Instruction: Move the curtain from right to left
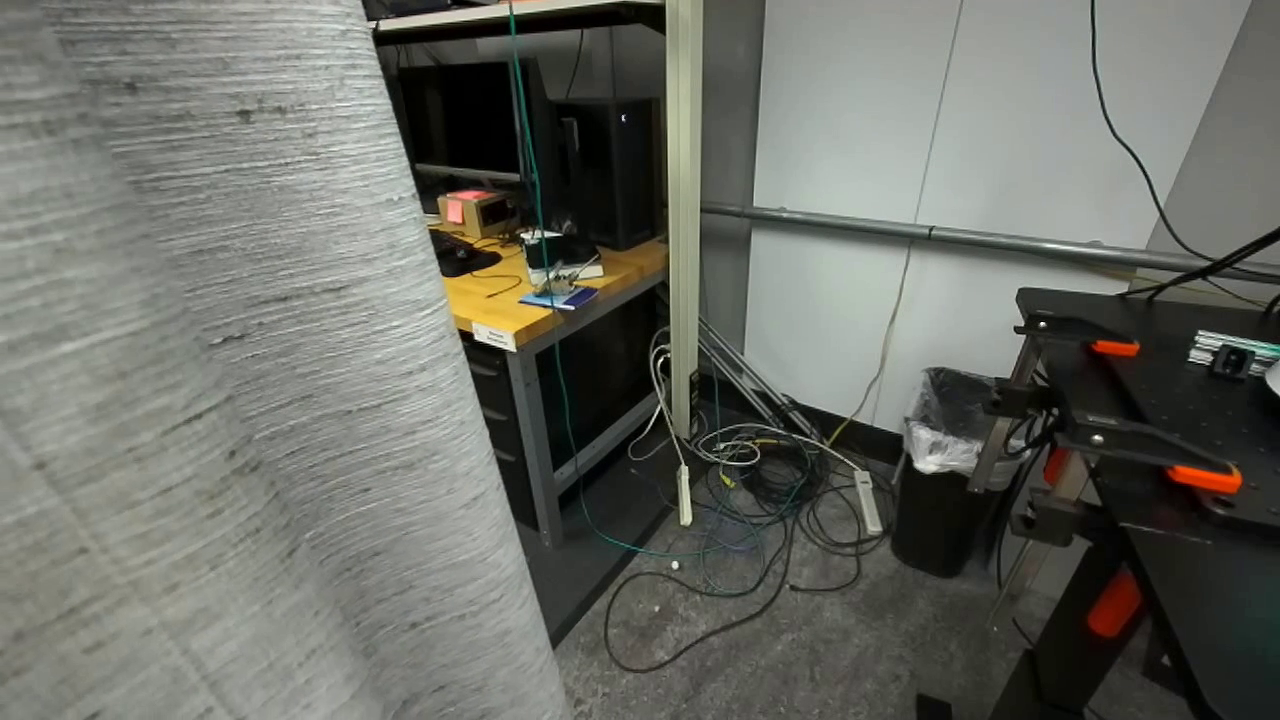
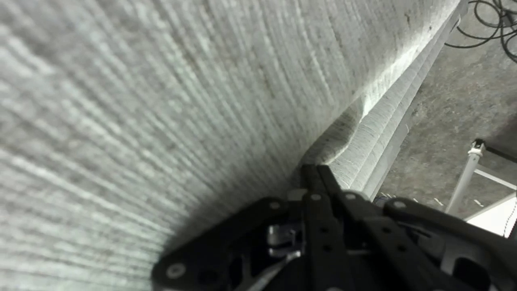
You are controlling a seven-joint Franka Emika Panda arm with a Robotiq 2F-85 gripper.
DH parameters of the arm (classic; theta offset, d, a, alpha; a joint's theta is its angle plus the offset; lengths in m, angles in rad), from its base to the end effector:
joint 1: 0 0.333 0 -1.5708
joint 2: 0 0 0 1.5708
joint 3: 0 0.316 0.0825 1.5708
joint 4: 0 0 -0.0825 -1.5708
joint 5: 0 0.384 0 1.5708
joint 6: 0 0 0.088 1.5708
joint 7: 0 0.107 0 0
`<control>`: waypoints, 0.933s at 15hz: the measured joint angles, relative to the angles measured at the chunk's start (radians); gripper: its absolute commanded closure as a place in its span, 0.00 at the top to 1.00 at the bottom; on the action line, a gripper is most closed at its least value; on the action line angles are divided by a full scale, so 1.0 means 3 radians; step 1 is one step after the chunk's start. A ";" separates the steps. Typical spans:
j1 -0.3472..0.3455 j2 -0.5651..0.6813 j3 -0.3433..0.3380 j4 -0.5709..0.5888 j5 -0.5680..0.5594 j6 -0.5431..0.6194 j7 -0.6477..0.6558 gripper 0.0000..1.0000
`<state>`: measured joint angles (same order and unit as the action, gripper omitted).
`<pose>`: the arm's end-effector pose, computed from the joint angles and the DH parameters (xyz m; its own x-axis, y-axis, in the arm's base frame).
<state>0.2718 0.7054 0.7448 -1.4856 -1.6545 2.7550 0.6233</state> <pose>0.4563 0.5738 0.4037 -0.1220 0.7588 0.6398 0.7426 -0.3579 0.5661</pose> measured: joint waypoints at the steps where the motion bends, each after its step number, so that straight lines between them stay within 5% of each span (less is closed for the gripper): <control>1: 0.0001 0.0000 0.0000 0.0001 0.0016 -0.0022 -0.0022 0.00; 6: 0.0025 -0.0004 0.0000 0.0009 0.0049 -0.0239 -0.0058 0.00; 12: 0.0333 -0.0127 -0.0321 0.0056 0.0310 -0.0661 -0.0072 0.00; 14: 0.0252 -0.0289 -0.0429 -0.0076 0.0496 -0.0752 -0.0114 0.00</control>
<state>0.3473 0.6188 0.6162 -1.5085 -1.5058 2.5295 0.5891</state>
